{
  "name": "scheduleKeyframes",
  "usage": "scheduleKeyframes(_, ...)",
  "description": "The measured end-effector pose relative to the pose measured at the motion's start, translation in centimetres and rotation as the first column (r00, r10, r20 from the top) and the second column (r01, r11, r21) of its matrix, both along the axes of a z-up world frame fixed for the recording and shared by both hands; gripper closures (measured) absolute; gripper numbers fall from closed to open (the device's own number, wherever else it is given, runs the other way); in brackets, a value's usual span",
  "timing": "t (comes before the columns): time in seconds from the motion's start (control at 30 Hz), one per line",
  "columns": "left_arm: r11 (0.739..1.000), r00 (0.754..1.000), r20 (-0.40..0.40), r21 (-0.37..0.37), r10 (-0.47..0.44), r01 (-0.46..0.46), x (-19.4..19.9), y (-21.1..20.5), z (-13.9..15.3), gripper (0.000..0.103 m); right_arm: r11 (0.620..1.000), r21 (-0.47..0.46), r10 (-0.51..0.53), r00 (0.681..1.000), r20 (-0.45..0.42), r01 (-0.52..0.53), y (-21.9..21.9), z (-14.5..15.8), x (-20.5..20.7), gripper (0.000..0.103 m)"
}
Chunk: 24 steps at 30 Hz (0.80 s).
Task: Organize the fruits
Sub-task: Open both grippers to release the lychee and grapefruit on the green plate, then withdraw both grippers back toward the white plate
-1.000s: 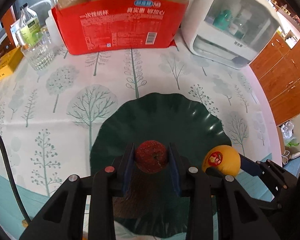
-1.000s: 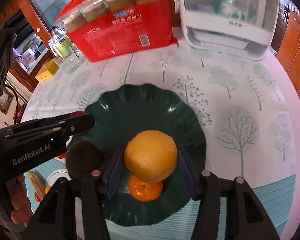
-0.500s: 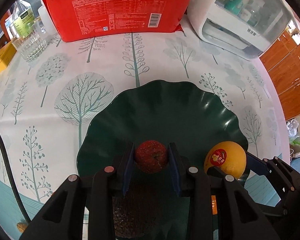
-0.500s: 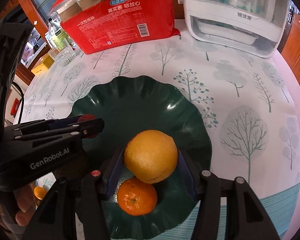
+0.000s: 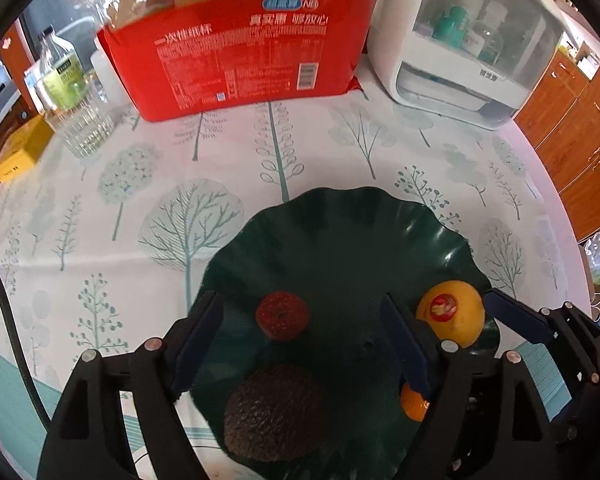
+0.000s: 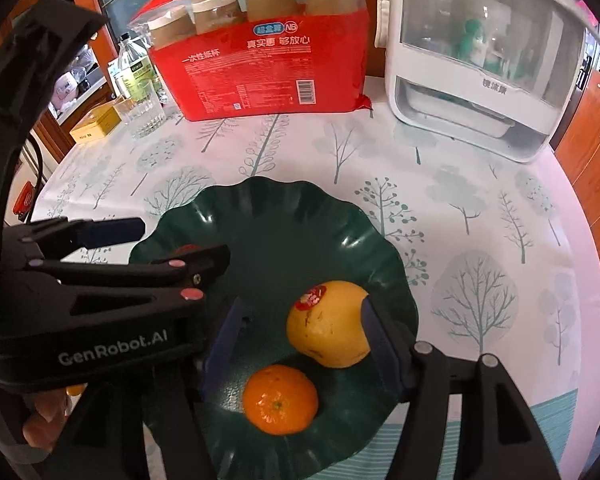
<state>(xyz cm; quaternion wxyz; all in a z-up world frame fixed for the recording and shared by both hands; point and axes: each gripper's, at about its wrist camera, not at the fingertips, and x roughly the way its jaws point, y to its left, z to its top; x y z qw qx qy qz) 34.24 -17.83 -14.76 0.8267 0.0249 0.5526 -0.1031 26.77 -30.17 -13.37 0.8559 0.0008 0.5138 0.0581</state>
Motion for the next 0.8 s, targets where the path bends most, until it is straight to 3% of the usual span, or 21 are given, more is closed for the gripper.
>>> scheduleKeyframes(0.8, 0.999, 0.989, 0.145, -0.041, -0.003, 0.009, -8.4, 5.6, 8.5, 0.020, 0.997, 0.018, -0.082, 0.995, 0.050, 0.081, 1.5, 5.1, -5.4, 0.041)
